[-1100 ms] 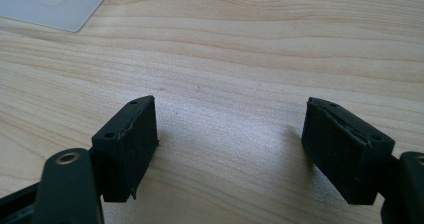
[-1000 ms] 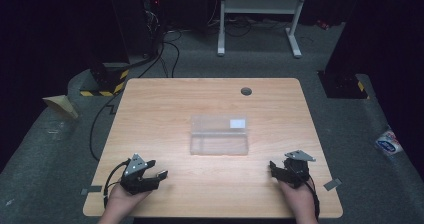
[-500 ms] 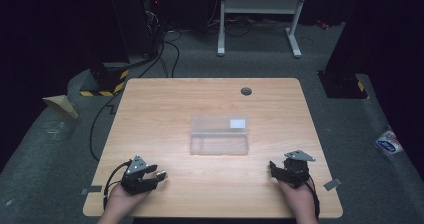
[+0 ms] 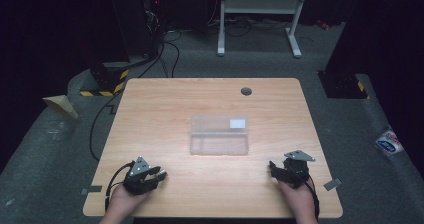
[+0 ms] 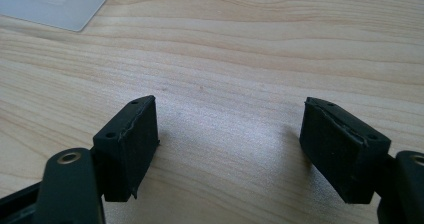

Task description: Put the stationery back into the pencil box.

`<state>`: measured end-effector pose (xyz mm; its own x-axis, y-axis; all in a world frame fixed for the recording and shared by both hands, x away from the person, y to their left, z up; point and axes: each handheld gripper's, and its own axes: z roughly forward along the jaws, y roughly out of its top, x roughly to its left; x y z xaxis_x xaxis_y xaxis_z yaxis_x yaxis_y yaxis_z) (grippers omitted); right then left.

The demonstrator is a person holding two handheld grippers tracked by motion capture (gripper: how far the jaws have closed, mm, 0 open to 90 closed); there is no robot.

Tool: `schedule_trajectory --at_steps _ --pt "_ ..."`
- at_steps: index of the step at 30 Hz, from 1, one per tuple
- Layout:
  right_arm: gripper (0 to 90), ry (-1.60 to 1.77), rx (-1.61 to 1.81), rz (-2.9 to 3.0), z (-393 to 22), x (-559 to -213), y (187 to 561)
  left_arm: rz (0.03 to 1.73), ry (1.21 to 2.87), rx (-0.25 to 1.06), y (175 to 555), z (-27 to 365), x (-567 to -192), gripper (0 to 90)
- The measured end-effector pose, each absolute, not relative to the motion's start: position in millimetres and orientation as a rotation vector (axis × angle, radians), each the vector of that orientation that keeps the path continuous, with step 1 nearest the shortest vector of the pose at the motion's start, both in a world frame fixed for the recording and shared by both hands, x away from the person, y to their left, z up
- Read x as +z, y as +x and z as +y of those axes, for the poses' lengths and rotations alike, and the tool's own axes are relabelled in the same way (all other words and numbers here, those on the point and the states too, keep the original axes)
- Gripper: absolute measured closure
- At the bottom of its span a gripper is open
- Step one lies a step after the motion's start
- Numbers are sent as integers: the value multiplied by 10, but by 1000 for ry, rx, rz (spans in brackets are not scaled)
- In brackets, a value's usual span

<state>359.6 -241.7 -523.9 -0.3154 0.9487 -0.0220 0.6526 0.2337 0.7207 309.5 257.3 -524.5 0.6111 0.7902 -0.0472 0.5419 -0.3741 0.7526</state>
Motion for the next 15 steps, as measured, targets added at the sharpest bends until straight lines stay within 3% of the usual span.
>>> schedule_trajectory --at_steps 3,15 --pt "231 1465 854 2052 -2418 -5239 3596 1031 2077 433 3091 2570 -5251 671" --pt "239 1467 863 2056 -2413 -5238 3602 1038 2061 455 3089 2571 -5266 676"
